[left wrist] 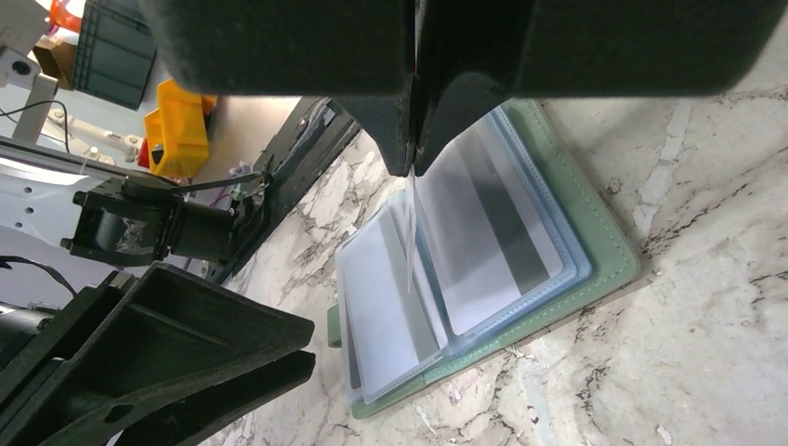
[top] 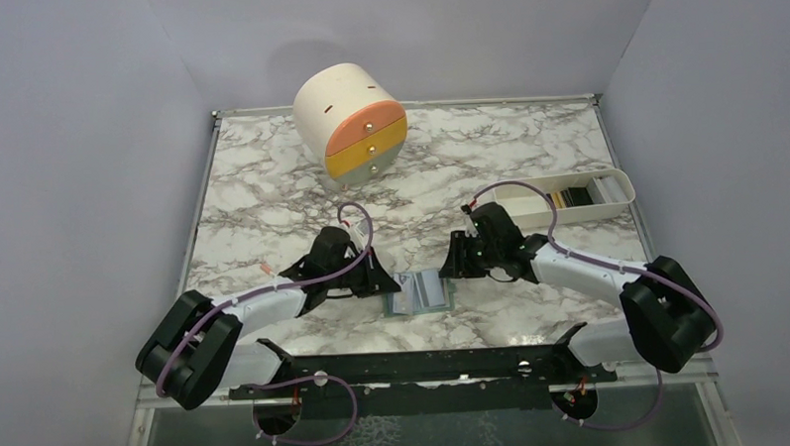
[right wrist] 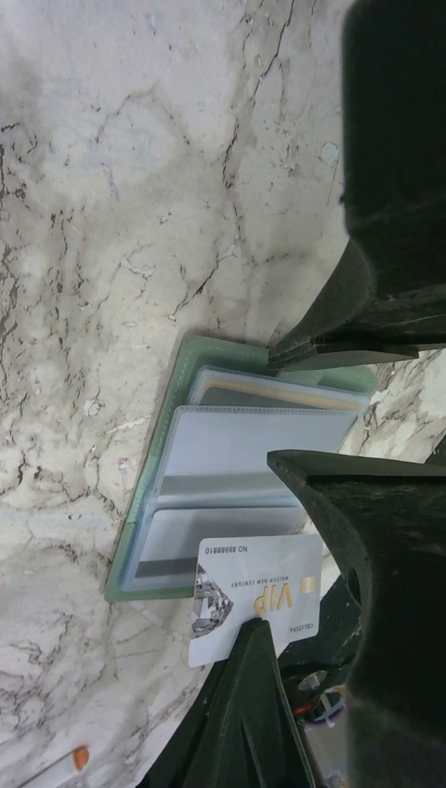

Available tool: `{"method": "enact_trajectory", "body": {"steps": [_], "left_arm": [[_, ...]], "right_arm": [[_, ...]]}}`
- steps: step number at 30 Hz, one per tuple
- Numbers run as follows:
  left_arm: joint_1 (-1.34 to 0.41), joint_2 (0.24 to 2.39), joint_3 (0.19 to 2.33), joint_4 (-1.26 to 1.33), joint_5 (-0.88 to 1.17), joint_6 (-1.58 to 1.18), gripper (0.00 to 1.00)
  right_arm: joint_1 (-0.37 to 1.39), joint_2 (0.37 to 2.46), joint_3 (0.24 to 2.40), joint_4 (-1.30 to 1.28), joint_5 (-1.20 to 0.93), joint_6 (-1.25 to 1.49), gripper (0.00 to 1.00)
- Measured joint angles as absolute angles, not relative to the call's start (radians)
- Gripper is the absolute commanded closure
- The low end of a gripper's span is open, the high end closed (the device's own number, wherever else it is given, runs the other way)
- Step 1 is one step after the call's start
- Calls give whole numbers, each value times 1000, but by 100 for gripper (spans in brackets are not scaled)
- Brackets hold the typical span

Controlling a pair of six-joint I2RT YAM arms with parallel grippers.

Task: Put the credit cards into the card holder
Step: Insert the credit card into the card holder.

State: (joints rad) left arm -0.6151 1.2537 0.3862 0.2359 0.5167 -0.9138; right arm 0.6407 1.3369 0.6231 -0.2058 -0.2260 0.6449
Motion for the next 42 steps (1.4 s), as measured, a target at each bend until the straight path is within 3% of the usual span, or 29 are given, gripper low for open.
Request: {"method": "enact_trajectory", "body": {"steps": [23, 42], "left_arm": [[-615, 1388, 413, 330, 535, -955, 100], [-616, 1424, 375, 377, 534, -1071, 100]], "right_arm": [[640, 1427, 566, -96, -247, 667, 78], [640, 1389, 528, -82, -247, 687, 72]]}}
